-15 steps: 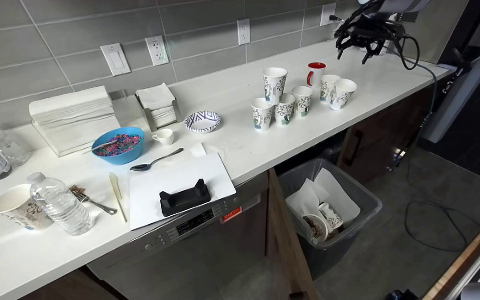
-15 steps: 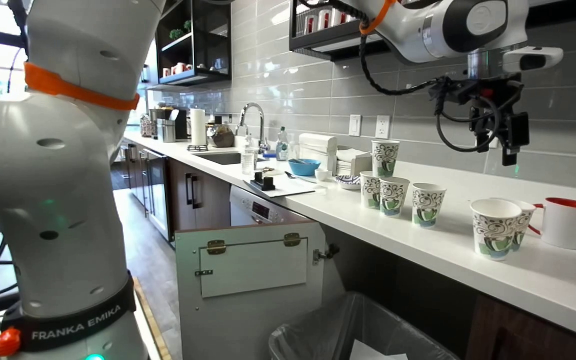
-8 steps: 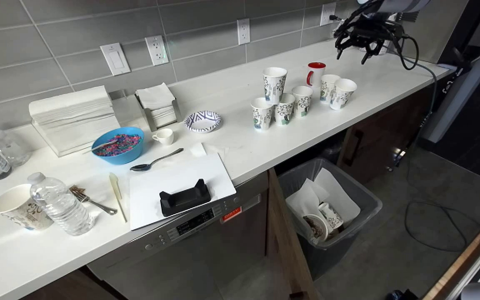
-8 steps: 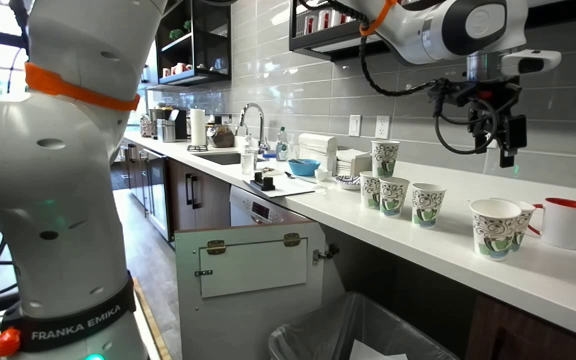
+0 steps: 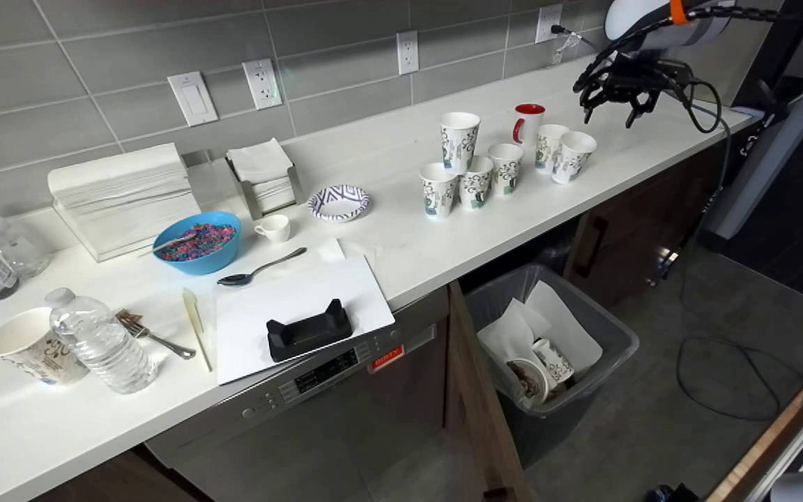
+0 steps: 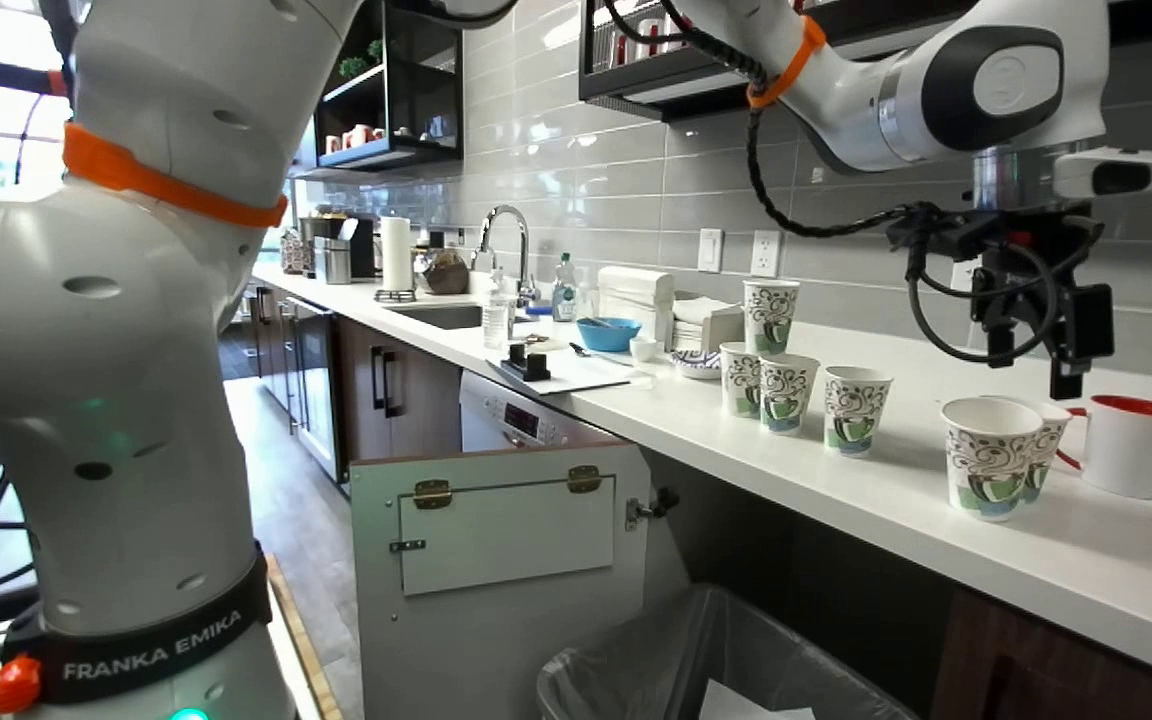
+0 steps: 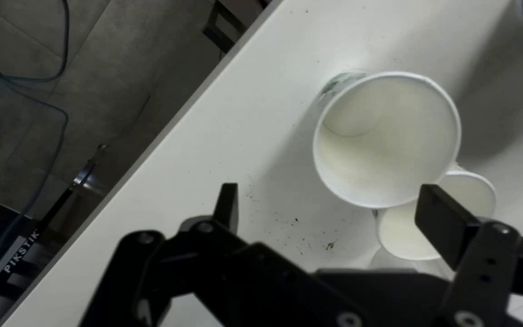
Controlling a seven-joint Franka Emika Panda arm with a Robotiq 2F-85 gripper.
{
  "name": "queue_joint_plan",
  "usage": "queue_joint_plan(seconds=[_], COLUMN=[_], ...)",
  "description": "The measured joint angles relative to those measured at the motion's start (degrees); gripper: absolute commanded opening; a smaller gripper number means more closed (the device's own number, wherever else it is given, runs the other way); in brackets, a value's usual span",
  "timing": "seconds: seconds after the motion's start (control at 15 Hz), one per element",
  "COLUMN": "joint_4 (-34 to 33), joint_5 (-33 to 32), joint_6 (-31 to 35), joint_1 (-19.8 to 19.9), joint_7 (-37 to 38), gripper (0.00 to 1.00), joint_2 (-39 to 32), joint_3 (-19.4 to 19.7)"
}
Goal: Stack the paper cups on top of each other
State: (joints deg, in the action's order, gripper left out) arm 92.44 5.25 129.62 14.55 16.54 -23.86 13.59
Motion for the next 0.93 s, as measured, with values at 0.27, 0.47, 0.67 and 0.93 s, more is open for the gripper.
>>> queue_joint_plan(seconds=[0.27,0.47,0.67,0.93], joint_4=[0.14,0.12,-0.05,-0.9], joint_5=[0.37,1.65,3.54,6.41], joint_6=[0.07,1.24,2.58,3.97], joint_1=[1.64,2.54,3.24,4.15], joint_7=[-3.53,-5.96,-8.03,-10.1], gripper=[1.0,1.0,1.0,0.58], joint_2=[-2.71,-4.31,-5.47,-6.93], joint_3=[-0.05,-0.67,-1.92,-3.51])
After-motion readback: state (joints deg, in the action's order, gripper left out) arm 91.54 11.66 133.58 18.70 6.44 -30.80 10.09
